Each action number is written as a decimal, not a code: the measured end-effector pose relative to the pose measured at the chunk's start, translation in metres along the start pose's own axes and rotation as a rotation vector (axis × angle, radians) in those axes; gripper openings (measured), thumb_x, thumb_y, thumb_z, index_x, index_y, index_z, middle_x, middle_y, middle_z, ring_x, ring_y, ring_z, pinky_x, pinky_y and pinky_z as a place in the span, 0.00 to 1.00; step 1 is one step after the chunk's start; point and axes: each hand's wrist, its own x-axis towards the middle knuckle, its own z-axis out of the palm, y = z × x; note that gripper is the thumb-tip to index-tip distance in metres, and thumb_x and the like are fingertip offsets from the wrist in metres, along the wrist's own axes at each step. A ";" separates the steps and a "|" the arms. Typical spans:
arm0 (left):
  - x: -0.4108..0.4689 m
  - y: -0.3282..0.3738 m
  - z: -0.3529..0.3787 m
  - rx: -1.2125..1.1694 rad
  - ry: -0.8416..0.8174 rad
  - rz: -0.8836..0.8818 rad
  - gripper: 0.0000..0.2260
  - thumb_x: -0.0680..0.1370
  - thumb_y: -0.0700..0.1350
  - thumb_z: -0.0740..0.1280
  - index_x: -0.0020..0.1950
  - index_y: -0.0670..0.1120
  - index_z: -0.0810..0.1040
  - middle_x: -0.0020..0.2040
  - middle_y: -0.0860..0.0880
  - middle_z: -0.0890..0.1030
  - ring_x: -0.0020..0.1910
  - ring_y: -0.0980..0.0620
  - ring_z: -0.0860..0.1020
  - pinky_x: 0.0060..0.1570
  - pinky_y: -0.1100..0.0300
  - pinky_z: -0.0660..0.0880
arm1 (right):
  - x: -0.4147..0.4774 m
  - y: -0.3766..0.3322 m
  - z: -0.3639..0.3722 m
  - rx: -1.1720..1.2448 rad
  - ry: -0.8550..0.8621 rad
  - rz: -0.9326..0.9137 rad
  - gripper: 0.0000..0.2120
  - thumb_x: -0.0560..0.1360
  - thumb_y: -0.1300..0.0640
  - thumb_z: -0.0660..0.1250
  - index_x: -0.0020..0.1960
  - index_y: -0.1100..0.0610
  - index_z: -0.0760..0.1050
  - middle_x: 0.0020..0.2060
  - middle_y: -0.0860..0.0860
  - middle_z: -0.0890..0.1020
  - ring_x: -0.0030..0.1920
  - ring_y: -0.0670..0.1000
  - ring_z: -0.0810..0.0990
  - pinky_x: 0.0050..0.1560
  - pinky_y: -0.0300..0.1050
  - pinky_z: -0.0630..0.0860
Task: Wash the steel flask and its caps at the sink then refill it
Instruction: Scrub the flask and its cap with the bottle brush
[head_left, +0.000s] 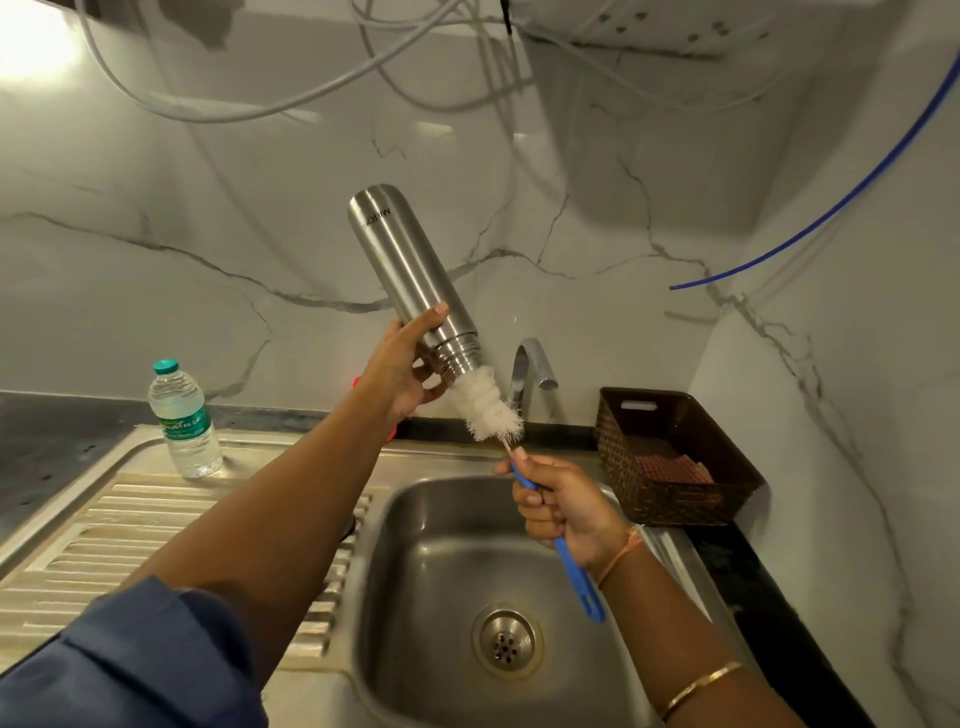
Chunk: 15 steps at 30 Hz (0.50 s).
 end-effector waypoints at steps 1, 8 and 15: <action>0.000 -0.003 0.000 -0.008 -0.006 -0.011 0.24 0.72 0.51 0.71 0.65 0.48 0.70 0.54 0.45 0.76 0.51 0.46 0.76 0.48 0.49 0.76 | 0.001 -0.002 0.002 0.018 -0.010 0.011 0.13 0.78 0.52 0.59 0.48 0.61 0.76 0.24 0.49 0.67 0.19 0.42 0.60 0.17 0.33 0.56; -0.005 -0.016 -0.001 -0.009 -0.025 -0.041 0.21 0.72 0.51 0.71 0.61 0.47 0.71 0.51 0.45 0.76 0.49 0.47 0.76 0.57 0.43 0.74 | 0.010 -0.009 0.018 0.094 -0.022 0.037 0.13 0.78 0.51 0.59 0.47 0.61 0.75 0.22 0.49 0.68 0.18 0.42 0.61 0.16 0.32 0.57; -0.014 -0.024 0.004 0.026 -0.103 -0.066 0.23 0.68 0.53 0.73 0.58 0.46 0.72 0.51 0.44 0.76 0.49 0.46 0.77 0.56 0.46 0.75 | 0.021 -0.015 0.033 0.219 0.016 0.018 0.13 0.78 0.52 0.60 0.45 0.61 0.75 0.23 0.49 0.70 0.17 0.41 0.61 0.15 0.32 0.58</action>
